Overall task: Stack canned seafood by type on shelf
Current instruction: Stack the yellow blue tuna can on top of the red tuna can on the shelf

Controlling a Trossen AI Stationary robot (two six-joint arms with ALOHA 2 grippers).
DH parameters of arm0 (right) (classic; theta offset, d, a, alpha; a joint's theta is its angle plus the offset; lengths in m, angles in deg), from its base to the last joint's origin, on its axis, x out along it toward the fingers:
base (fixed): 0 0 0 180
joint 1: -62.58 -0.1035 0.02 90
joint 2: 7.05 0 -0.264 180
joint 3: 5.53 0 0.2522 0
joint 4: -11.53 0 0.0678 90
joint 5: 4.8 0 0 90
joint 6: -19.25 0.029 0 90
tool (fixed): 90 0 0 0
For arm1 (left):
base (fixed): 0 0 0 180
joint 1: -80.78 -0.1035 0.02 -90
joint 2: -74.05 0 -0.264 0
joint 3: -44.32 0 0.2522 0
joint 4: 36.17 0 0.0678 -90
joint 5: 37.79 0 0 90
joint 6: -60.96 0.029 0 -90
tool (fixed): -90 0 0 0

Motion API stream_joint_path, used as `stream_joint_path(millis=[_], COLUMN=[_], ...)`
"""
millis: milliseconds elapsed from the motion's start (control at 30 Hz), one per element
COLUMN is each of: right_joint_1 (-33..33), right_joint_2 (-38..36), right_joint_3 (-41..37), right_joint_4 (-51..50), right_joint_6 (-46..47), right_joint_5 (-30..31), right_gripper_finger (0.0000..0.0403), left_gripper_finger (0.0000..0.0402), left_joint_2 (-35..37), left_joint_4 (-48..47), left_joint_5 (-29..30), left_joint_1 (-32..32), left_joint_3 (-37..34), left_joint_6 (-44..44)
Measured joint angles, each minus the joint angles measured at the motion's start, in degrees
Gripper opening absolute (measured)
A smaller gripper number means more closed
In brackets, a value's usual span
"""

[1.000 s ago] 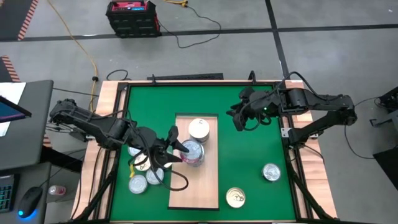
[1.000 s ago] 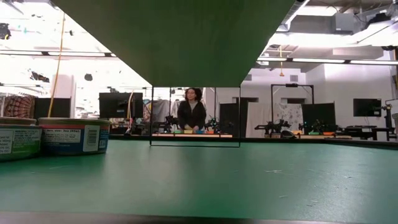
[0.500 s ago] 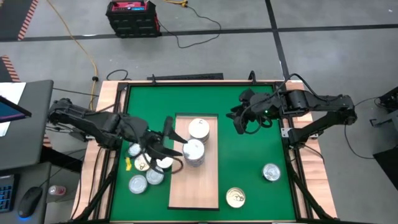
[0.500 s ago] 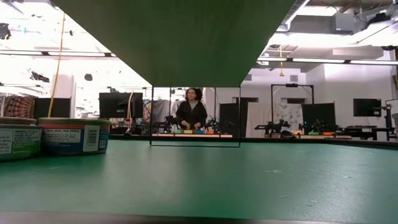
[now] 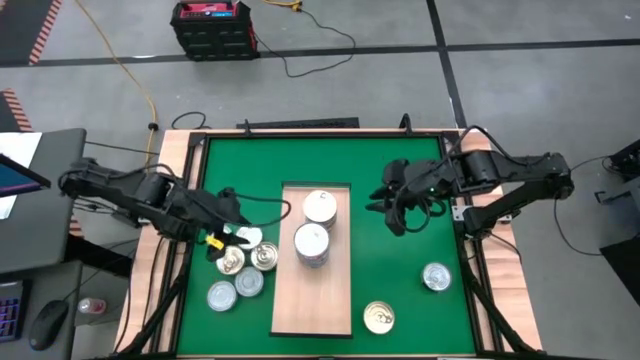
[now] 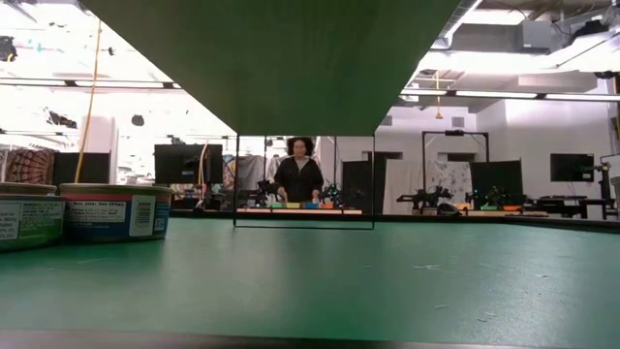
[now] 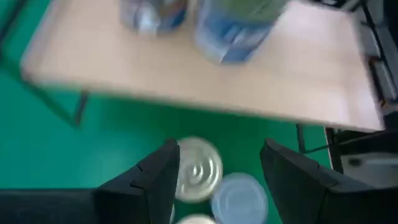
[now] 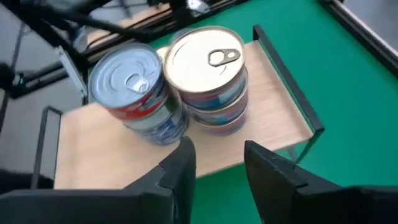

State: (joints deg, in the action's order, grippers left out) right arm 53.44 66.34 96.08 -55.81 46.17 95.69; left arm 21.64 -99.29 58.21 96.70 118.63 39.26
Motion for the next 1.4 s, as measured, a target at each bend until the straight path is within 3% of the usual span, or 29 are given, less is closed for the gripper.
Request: stream_joint_path(millis=[267,433,600,733,1033,1400], right_joint_1=[1.0,1.1,1.0,0.9,0.2,-0.3], right_joint_2=[0.0,0.0,0.0,0.0,0.0,0.0], right_joint_3=[0.0,0.0,0.0,0.0,0.0,0.0], right_joint_4=[-0.4,-0.9,-0.8,-0.7,1.8,2.8], right_joint_6=[-7.0,-9.3,-10.3,-10.4,-9.9,-7.3], right_joint_5=[-1.9,-3.0,-3.1,-3.1,-3.1,-3.1], right_gripper_finger=[0.0126,0.0119,0.0119,0.0119,0.0118,0.0118], left_gripper_finger=[0.0215,0.0215,0.0215,0.0215,0.0176,0.0155], left_joint_2=[1.6,0.1,0.1,0.1,-4.8,-10.9], left_joint_4=[4.9,5.2,4.0,2.9,3.8,7.0], left_joint_5=[-8.8,-4.9,-5.7,-6.5,-15.8,-28.2], left_joint_1=[-7.2,-10.1,-16.7,-22.8,-35.8,-40.7], left_joint_3=[-17.2,-20.8,-23.1,-23.4,-23.4,-23.4], left_joint_6=[-13.4,-15.2,-14.1,-10.3,4.6,18.0])
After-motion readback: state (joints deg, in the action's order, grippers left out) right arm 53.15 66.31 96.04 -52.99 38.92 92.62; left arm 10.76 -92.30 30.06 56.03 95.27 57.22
